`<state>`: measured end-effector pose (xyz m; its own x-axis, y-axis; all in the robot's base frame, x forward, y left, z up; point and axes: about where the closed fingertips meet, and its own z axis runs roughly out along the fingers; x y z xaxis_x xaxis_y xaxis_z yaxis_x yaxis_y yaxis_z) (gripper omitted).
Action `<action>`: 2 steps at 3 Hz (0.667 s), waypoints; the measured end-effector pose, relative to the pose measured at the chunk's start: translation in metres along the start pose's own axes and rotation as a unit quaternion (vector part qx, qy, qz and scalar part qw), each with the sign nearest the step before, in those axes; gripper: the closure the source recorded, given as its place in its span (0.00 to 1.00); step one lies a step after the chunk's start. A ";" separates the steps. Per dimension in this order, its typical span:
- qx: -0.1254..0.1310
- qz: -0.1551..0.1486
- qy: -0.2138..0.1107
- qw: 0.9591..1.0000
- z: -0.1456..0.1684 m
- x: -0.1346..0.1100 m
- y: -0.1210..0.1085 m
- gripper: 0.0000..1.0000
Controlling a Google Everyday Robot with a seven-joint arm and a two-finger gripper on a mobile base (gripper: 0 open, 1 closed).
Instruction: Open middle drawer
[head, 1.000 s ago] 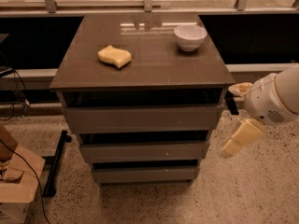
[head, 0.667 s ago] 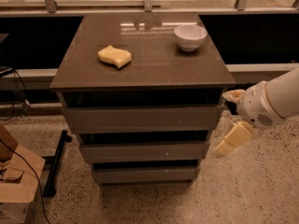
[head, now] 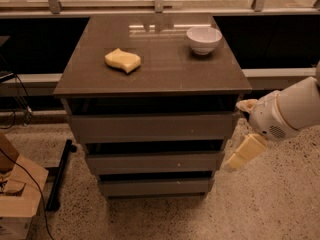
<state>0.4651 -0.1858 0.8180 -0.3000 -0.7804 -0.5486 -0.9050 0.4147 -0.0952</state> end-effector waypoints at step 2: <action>0.001 0.035 -0.049 0.998 0.062 0.018 0.007 0.00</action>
Offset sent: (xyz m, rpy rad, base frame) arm 0.0219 0.0311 -0.1044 0.2114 -0.0285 -0.0884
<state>0.4719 -0.1673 0.7556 -0.3306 -0.6997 -0.6333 -0.8822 0.4676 -0.0560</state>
